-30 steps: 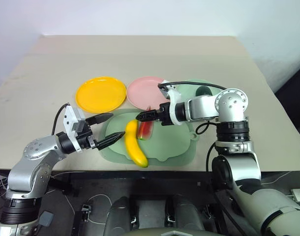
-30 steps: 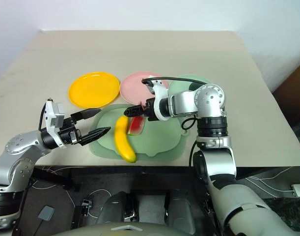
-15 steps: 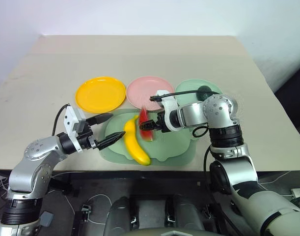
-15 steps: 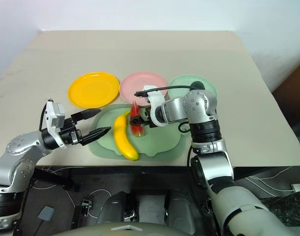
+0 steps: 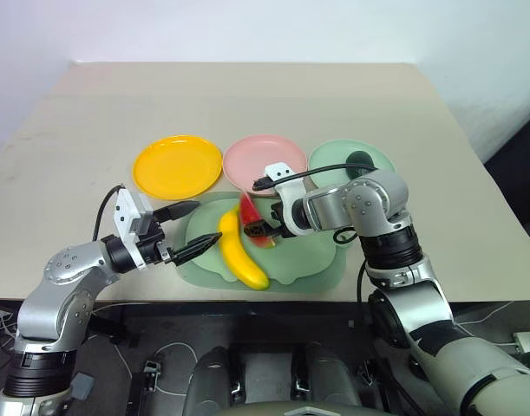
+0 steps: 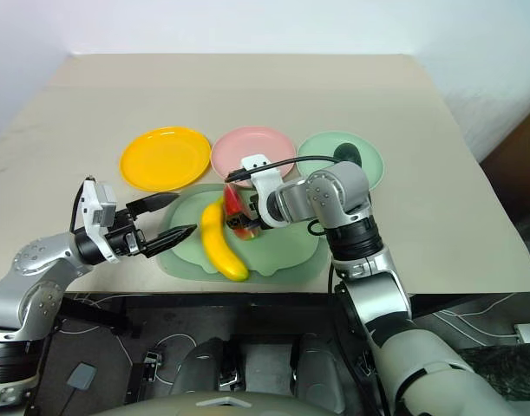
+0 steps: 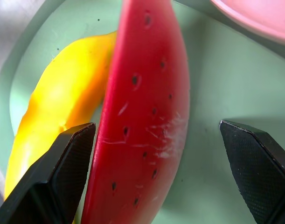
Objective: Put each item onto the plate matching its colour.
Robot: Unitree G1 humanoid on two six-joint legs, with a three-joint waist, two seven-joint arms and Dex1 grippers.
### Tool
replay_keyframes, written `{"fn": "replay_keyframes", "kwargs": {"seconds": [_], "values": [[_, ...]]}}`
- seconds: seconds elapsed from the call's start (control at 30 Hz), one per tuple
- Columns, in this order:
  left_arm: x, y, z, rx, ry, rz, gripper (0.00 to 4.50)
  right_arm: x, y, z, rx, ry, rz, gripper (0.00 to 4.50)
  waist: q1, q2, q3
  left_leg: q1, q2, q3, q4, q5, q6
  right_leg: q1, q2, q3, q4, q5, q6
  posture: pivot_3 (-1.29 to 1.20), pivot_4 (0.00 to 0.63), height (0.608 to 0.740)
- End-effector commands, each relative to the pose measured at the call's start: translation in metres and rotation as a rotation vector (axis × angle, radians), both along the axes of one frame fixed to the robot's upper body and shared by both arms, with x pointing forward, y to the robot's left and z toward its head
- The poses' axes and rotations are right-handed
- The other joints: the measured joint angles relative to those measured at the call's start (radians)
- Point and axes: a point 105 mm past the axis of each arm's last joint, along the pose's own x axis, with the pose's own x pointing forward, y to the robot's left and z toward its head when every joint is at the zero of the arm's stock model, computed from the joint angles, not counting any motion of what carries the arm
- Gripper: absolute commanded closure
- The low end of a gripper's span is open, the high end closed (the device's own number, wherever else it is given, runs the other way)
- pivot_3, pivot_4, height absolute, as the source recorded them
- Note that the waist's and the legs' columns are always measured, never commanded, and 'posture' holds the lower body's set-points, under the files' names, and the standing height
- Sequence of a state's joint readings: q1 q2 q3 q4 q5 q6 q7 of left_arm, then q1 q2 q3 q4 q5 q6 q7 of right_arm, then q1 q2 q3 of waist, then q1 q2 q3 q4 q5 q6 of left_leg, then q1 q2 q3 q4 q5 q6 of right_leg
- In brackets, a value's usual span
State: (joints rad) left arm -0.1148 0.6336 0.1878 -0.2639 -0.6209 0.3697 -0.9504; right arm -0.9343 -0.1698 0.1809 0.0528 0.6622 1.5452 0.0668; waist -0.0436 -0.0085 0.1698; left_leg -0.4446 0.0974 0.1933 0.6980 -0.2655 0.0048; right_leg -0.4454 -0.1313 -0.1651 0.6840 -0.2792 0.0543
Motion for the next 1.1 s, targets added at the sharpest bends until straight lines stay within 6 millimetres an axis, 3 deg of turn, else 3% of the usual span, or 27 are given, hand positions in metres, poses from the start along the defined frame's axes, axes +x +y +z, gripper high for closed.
{"fn": "replay_keyframes", "kwargs": {"seconds": [0.03,0.17,0.37,0.53,1.1], "values": [[0.000,-0.001,0.006,0.002,-0.041,-0.005,0.00,-0.001,0.006,0.005,-0.006,-0.059,0.042,0.02,0.000,0.000,0.000,0.000,0.000,0.000,0.000,0.000,0.000,0.000,0.000,0.000,0.000,0.000,0.000,0.00,0.150,0.695],[0.000,-0.001,0.004,0.002,-0.039,-0.003,0.00,0.000,0.006,0.003,-0.022,-0.075,0.051,0.88,0.000,0.000,0.000,0.000,0.000,0.000,0.000,0.000,0.000,0.000,0.000,0.000,0.000,0.000,0.000,0.00,0.150,0.695],[0.000,0.001,0.004,0.005,-0.040,0.002,0.00,0.000,0.005,0.002,-0.035,-0.090,0.063,0.88,0.001,0.000,0.000,0.000,0.000,0.000,0.000,0.000,0.000,0.000,0.000,0.000,0.000,0.000,0.000,0.00,0.150,0.695],[0.000,0.003,0.003,0.008,-0.039,0.003,0.00,0.001,0.004,0.003,-0.036,-0.098,0.066,1.96,0.000,0.000,0.000,0.000,0.000,0.000,0.000,0.000,0.000,0.000,0.000,0.000,0.000,0.000,0.000,0.00,0.150,0.695],[0.002,0.003,0.003,0.006,-0.043,0.009,0.00,-0.002,-0.004,0.000,-0.132,-0.130,0.142,2.10,0.002,0.000,0.000,0.000,0.000,0.000,-0.001,0.000,0.000,0.000,0.000,0.000,-0.001,0.000,0.000,0.00,0.150,0.695]]}}
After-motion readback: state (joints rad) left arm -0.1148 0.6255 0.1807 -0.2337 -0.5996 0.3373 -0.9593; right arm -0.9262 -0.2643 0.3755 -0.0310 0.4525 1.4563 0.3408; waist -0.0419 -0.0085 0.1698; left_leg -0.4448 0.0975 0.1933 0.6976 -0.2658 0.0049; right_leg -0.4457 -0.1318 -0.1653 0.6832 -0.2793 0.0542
